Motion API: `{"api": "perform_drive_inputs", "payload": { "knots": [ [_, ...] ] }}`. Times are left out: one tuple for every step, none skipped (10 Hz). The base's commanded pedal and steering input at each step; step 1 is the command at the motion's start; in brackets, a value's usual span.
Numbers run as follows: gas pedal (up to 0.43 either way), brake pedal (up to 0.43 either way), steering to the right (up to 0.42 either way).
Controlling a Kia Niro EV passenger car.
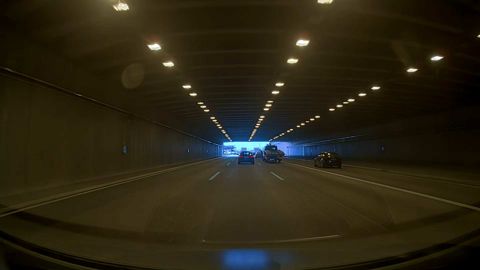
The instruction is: Follow the waypoints while adhering to traffic rules and regulations
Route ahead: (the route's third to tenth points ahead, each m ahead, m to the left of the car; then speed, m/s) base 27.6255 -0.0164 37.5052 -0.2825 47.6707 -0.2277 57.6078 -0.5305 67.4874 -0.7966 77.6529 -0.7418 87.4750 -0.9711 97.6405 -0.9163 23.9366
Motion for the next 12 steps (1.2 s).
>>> {"api": "perform_drive_inputs", "payload": {
  "knots": [
    [0.0, 0.0, 0.0],
    [0.0, 0.0, 0.0],
    [0.0, 0.0, -0.002],
    [0.079, 0.0, -0.002],
    [0.157, 0.0, -0.002],
    [0.157, 0.0, -0.002],
    [0.169, 0.0, -0.002],
    [0.169, 0.0, -0.002],
    [0.189, 0.0, -0.002],
    [0.189, 0.0, -0.002],
    [0.197, 0.0, -0.002],
    [0.197, 0.0, -0.002]
  ]
}}
